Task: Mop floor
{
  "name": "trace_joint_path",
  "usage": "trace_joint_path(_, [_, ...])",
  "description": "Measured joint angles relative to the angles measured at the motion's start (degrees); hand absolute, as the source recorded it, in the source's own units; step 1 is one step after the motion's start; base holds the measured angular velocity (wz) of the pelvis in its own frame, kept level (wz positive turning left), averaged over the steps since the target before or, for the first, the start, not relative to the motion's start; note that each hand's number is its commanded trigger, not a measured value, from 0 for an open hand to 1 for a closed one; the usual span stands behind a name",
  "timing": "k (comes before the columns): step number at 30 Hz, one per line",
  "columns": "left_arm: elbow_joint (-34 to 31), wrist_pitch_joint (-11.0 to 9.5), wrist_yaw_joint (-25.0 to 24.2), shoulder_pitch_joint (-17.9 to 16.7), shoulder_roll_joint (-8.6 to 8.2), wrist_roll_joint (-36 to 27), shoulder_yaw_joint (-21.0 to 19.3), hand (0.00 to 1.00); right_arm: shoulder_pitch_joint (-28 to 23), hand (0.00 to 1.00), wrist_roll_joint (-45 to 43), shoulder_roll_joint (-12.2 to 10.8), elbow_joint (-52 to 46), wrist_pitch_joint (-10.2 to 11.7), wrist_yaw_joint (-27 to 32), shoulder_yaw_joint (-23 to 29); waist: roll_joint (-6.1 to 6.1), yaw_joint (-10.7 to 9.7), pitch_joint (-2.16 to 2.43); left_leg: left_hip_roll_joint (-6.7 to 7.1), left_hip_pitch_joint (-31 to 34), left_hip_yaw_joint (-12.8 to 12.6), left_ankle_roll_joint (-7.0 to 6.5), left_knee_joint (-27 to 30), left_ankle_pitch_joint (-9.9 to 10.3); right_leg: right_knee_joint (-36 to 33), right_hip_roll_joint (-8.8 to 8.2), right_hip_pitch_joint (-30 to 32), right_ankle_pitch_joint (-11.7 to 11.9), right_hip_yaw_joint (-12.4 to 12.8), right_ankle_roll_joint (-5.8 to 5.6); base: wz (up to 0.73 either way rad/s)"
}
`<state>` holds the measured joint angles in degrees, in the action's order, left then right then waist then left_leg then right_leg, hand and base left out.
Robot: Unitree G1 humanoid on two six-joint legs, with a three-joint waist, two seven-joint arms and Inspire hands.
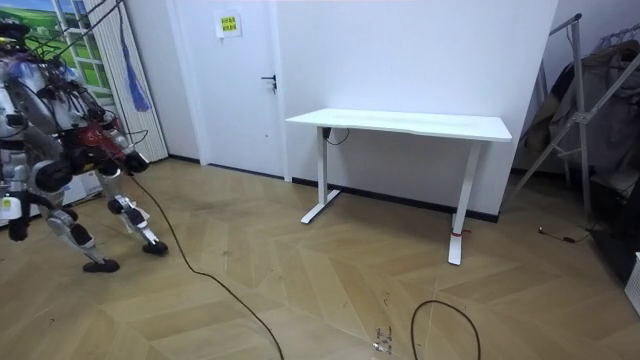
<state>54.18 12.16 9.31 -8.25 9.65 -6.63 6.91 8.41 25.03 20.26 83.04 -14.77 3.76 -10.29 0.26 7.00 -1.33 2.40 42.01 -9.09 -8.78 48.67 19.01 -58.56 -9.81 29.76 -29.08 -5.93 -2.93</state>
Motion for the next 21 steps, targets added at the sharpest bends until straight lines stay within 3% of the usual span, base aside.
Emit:
trace_joint_path(2, [0.01,-1.08,0.31,0.60,-0.11,0.24,-0.62,0.00,-2.76,1.00,-0.41,-0.56,0.01,0.69,1.15,0.28,1.33,-0.91,0.58,1.42,-4.00,0.28,-1.05,-1.43,1.59,-4.51,-0.40,0.17,4.22,2.17,-0.53,0.12])
trace_joint_path(4, [-0.03,-1.23,0.69,0.82,-0.34,0.37,-1.62,0.00,-3.30,1.00,-0.74,-1.45,0.00,0.76,2.25,0.31,1.67,-1.41,0.63,1.50,-7.65,0.27,-1.10,-4.76,1.50,-1.92,0.15,0.41,4.30,3.11,-0.61,-0.09])
trace_joint_path(7, [1.58,-0.99,1.67,0.95,-0.36,0.53,-2.02,0.00,-4.34,1.00,-1.25,-3.70,-0.47,0.78,2.71,0.26,1.16,-2.61,0.55,1.42,-15.38,0.52,-0.23,-12.55,-0.12,14.17,1.18,-1.88,6.27,1.97,-0.09,-0.10])
trace_joint_path(8, [2.23,-0.95,1.80,0.97,-0.48,0.49,-2.45,0.00,-5.08,1.00,-2.29,-4.38,-0.48,0.77,2.68,0.37,0.68,-2.69,0.43,1.44,-18.61,0.58,0.32,-15.62,-0.70,21.79,1.79,-3.93,11.81,1.10,0.15,0.00])
trace_joint_path(10, [3.81,-0.94,1.90,0.71,-1.08,0.47,-2.82,0.00,-6.54,1.00,-3.77,-4.77,-0.48,0.62,2.26,0.44,0.15,-3.04,0.55,0.81,-23.42,1.72,1.54,-20.74,-1.89,28.23,3.77,-9.19,14.14,0.01,0.57,-0.08])
trace_joint_path(11, [4.91,-0.87,1.86,0.62,-1.12,0.55,-3.31,0.00,-6.95,1.00,-5.15,-5.04,-0.48,0.29,1.65,0.45,0.09,-3.06,0.82,0.22,-26.27,1.77,2.26,-24.07,-2.76,32.33,4.89,-12.41,15.53,-0.15,1.08,-0.23])
trace_joint_path(15, [5.74,-0.23,2.45,-0.56,-1.13,0.57,-5.31,0.00,-10.32,1.00,-7.64,-5.67,-2.21,-0.59,0.32,0.36,-1.41,-3.56,1.04,-0.84,-34.49,2.18,3.74,-31.53,-4.28,40.82,6.69,-21.29,17.35,-1.93,2.11,0.00])
trace_joint_path(21, [7.69,0.59,2.57,-1.00,-1.74,2.61,-7.73,0.00,-12.95,1.00,-12.70,-7.01,-2.42,-2.15,-1.06,1.73,-2.46,-3.84,0.67,-1.56,-42.54,3.38,4.93,-35.35,-4.55,47.26,8.40,-30.07,17.91,-2.11,2.73,-0.04])
